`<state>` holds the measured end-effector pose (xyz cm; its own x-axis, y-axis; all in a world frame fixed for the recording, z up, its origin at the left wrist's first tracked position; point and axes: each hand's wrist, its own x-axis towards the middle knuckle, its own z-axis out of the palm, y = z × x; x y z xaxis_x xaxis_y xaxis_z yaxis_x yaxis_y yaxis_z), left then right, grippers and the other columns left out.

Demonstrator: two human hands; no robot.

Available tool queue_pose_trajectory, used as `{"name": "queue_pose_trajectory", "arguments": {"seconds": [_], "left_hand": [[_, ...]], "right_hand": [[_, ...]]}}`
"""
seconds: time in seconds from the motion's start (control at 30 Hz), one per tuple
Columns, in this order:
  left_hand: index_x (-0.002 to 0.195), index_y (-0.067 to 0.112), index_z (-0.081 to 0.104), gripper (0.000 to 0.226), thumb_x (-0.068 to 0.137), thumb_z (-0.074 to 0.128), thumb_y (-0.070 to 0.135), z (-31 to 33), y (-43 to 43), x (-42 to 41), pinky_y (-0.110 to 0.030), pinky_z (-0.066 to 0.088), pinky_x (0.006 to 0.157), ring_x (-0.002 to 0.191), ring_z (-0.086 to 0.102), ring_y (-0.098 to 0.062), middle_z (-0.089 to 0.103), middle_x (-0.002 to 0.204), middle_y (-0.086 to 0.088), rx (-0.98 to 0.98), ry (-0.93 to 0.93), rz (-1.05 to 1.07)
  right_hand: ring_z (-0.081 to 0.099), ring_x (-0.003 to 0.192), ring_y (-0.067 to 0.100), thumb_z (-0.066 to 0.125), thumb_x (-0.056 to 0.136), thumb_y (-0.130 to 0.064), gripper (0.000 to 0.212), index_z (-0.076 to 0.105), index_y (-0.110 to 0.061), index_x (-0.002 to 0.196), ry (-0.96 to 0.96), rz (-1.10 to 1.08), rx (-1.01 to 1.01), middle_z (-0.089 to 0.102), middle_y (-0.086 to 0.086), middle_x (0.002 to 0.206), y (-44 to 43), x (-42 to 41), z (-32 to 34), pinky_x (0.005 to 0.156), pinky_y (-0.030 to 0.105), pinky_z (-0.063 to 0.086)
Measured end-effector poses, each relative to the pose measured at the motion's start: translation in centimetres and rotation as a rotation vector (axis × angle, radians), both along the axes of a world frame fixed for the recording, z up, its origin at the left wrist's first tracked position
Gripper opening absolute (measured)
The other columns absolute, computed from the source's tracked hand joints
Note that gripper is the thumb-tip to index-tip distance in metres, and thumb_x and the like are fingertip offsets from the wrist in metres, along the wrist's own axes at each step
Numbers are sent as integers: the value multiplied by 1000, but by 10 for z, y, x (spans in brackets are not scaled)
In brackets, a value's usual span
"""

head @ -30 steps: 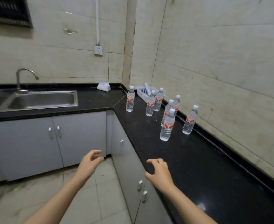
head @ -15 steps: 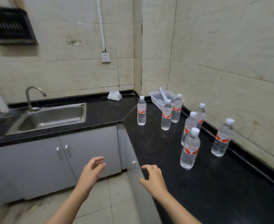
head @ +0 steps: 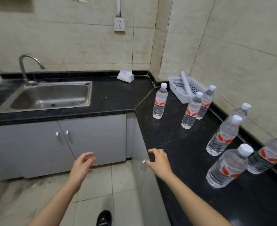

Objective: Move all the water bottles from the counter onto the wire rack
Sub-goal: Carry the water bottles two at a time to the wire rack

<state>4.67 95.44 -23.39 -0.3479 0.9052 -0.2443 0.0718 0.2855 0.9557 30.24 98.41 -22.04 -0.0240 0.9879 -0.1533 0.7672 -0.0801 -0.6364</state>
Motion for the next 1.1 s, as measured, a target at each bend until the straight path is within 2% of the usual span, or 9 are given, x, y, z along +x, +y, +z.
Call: {"name": "queue_pose_trajectory", "arguments": {"seconds": [0.2,0.53,0.6,0.7,0.73,0.87,0.97,1.03,1.1], "left_hand": [[112,4,54,24,89,49,6,-15,120,-16,-28,38,65,88,53,-27,56,99,-15,-33,-50,-114],[115,1,52,26,90,47,7,-25,252,-13,-33,37,82,94,51,-25,54,102,-13,-93,-48,-336],[115,-3,52,27,89,48,4,-32,259,0,-29,38,78,90,50,-24,54,98,-13,-115,-29,-383],[114,-6,51,28,86,50,-2,-39,268,22,-17,42,61,81,51,-24,53,94,-13,-153,-12,-454],[116,-5,50,30,85,52,-3,-39,274,29,-17,42,63,84,53,-26,53,97,-15,-157,-7,-486],[126,2,43,49,81,60,0,-27,309,58,-30,37,87,106,48,-28,46,125,-22,-108,61,-620],[133,10,38,65,75,68,4,-4,346,84,-28,35,92,116,44,-24,42,132,-17,22,104,-636],[136,19,34,75,72,73,11,10,369,106,-29,35,96,115,40,-16,39,135,-11,95,153,-693],[138,28,28,86,68,77,20,18,386,127,-32,34,101,119,37,-14,34,139,-5,132,207,-778]], "right_hand": [[40,117,23,60,83,-23,41,51,-19,123,-24,-231,-42,46,9,125,81,7,-4,93,26,35],[47,117,28,66,79,-19,42,56,-13,119,1,-500,-76,52,14,120,157,9,-7,99,30,37],[49,116,30,69,77,-19,43,56,-10,117,28,-558,-86,54,17,119,162,19,-16,100,34,39],[50,116,32,73,74,-20,55,50,-8,122,78,-684,-70,53,19,118,170,43,-23,100,41,41],[48,117,32,74,73,-22,61,46,-8,126,95,-746,-48,50,19,121,176,52,-21,101,43,40],[43,122,34,79,67,-23,83,34,-9,135,153,-962,210,44,22,130,215,95,0,104,48,37],[37,130,31,82,63,-25,96,26,-13,140,212,-1029,389,37,18,140,256,127,20,108,48,33],[40,128,27,83,60,-25,93,33,-14,137,244,-1017,462,40,14,138,279,142,25,107,43,35],[50,114,21,82,59,-24,77,45,-14,125,271,-986,476,50,9,127,294,152,23,96,34,41]]}}
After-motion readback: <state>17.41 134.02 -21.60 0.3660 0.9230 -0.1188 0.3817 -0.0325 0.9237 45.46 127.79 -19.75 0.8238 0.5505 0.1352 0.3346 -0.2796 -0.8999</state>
